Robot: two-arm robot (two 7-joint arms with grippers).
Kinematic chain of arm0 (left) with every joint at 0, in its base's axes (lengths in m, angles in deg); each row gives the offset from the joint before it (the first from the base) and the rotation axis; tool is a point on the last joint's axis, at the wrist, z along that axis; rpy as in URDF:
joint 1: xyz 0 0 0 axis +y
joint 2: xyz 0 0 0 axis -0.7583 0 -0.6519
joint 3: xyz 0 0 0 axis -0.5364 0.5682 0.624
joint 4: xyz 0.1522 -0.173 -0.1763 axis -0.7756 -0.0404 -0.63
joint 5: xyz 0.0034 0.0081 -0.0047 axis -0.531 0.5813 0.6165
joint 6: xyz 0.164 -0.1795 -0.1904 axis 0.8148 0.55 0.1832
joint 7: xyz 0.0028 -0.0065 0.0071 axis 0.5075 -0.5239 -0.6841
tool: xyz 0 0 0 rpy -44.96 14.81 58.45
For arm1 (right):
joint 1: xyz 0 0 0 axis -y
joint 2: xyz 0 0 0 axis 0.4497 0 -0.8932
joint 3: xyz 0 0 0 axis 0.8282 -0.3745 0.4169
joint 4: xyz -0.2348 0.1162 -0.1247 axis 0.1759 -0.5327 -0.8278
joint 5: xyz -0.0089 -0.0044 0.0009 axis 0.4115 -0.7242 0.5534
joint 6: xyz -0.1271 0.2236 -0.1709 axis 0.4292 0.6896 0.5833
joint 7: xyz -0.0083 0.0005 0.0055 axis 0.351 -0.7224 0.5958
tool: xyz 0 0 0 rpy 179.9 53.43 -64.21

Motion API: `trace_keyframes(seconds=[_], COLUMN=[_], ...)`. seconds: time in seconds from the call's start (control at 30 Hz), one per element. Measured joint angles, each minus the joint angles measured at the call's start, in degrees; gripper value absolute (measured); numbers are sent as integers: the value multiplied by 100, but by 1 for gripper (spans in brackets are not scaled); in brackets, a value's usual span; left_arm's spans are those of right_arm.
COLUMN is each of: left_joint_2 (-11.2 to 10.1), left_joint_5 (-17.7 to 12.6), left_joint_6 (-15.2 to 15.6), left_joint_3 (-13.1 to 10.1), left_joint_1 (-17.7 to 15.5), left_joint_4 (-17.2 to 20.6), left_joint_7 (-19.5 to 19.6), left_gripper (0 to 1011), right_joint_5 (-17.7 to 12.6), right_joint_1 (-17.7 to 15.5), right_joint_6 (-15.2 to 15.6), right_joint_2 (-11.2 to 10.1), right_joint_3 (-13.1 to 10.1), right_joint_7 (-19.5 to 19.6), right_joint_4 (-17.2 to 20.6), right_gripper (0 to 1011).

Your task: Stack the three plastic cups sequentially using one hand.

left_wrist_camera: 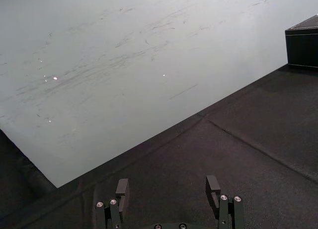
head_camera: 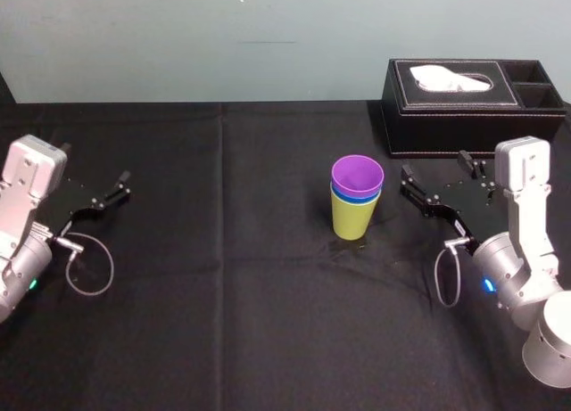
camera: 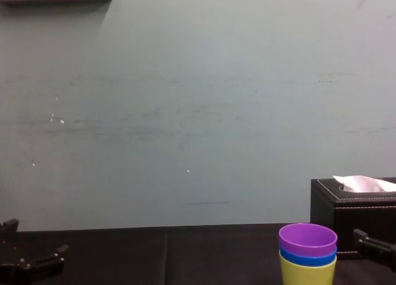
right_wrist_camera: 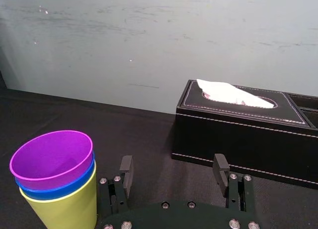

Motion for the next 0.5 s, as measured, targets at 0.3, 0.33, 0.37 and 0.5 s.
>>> trace_keyframes(seconds=[0.3, 0.33, 0.37, 0.5], left_joint_2=[0, 0, 0, 0], left_joint_5=[0, 0, 0, 0], left_joint_6=[0, 0, 0, 0], left_joint_3=[0, 0, 0, 0], left_joint_1=[0, 0, 0, 0], left_joint_4=[0, 0, 0, 0], left_joint_7=[0, 0, 0, 0], left_gripper=[1011, 1011, 1011, 1011], right_joint_5=[5, 5, 5, 5], right_joint_1=[-4, -5, -5, -5], right_joint_6=[-4, -4, -4, -6], right_joint_2=[0, 0, 0, 0], right_joint_3=[0, 0, 0, 0], right_joint_7=[7, 7, 8, 10], right_joint_4=[6, 7, 7, 9], right_gripper=[1003, 1003, 1003, 1003])
